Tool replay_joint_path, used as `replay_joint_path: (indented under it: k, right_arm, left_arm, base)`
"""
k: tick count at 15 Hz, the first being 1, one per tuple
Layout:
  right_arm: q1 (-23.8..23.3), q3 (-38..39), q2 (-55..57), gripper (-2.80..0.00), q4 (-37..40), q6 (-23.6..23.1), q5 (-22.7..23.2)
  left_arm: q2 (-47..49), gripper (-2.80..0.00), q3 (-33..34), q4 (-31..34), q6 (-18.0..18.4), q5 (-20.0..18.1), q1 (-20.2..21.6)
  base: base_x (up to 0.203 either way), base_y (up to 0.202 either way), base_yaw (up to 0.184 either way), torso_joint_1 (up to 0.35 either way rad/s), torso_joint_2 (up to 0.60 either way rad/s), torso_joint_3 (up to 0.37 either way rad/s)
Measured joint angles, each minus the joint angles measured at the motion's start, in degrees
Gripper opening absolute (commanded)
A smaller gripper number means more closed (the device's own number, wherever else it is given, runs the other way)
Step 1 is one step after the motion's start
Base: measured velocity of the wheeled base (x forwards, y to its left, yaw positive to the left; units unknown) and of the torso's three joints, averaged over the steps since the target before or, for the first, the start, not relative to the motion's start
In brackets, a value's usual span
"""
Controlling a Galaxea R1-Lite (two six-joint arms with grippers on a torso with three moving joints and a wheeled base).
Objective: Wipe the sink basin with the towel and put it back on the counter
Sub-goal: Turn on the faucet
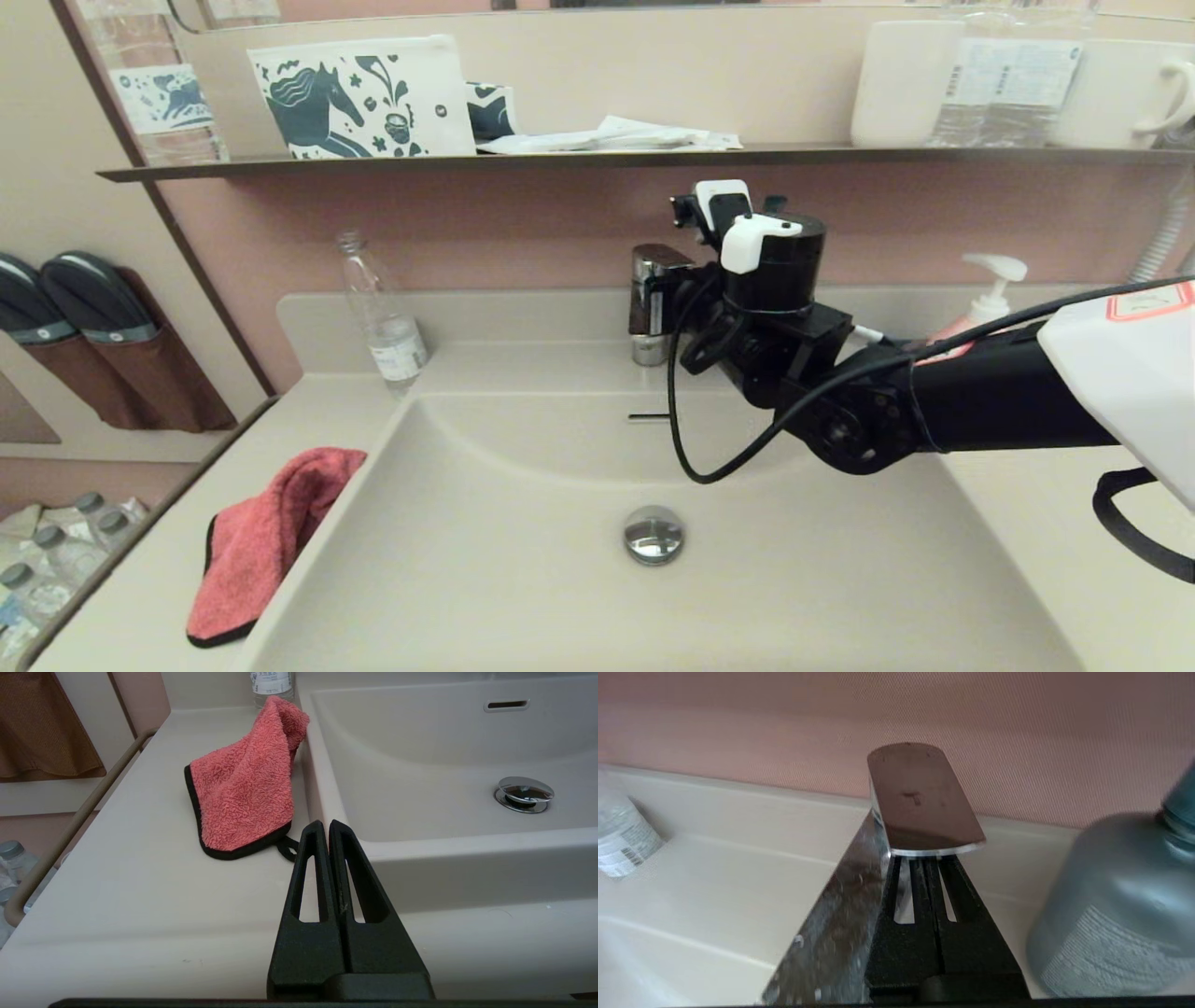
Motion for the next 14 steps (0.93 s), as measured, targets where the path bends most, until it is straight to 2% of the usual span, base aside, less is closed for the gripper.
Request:
replay_joint_path:
  k: [3,8,11,14]
  right_arm:
    - [-0.04,-3.11,0.36,-2.80,0.17,-1.92,-0.11]
    - [0.20,-3.63,-0.60,-2.80,0.12,-3.78,-0.39]
    - [1.18,-0.54,-1.95,-2.80,-0.44,-3.78,-1.65]
    - [1.84,6.72,-4.83,-2.80,-0.54,-3.68,-2.82]
  left_arm:
    - [0.00,-2.80,0.00,0.01,-0.03,0.01,0.00]
    - [0.00,-2.80,0.00,0.01,-0.01,0.00,0.00]
    - [0.00,-2.80,0.00,0.01,0.00,0.00,0.00]
    - [0.00,-2.80,0.00,0.01,-0.08,-0.02,0.00]
  base:
    - [0.000,0.000,0.000,0.000,0.00,0.000]
    - [0.000,0.000,0.000,0.000,0.00,0.000]
    - [0.000,0.000,0.000,0.000,0.00,0.000]
    - [0.000,0.000,0.000,0.000,0.00,0.000]
